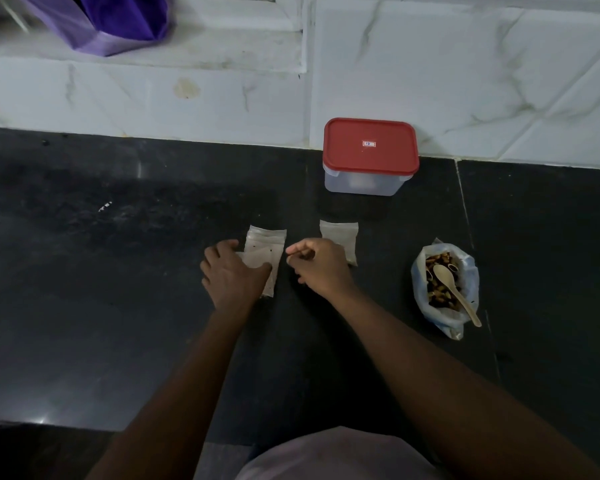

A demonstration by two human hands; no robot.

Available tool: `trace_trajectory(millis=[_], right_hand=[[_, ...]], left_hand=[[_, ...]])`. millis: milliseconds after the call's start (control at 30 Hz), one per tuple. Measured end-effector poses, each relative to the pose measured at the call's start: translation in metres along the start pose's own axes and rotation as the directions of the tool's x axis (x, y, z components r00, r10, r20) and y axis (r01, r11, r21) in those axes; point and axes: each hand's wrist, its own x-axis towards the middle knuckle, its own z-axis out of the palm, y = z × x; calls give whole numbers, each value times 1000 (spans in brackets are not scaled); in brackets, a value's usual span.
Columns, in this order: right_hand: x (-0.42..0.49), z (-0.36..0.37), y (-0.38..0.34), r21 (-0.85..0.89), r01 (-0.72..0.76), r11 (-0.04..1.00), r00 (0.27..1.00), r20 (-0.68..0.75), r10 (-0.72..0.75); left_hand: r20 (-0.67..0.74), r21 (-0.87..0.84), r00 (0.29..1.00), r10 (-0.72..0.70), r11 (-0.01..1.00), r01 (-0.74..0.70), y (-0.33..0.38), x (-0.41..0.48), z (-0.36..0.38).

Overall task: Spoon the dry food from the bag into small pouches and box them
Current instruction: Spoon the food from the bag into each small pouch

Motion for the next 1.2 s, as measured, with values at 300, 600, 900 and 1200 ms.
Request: trace_trajectory(millis=[300, 600, 900, 1200], right_hand=[[7, 25, -5, 21, -134, 991, 986, 101, 132], [-1, 19, -7, 186, -211, 960, 977, 60, 203], [-26, -35, -12, 351, -231, 907, 966, 197, 170], [-48, -77, 2, 459, -266, 848, 959, 213, 186]], left_hand=[[56, -163, 998, -4, 986, 13, -16, 0, 3], [28, -304, 992, 125, 946, -111, -14, -7, -1], [80, -425, 896, 438, 828, -367, 8, -24, 2], [117, -517, 768, 630, 699, -494, 35, -43, 22]])
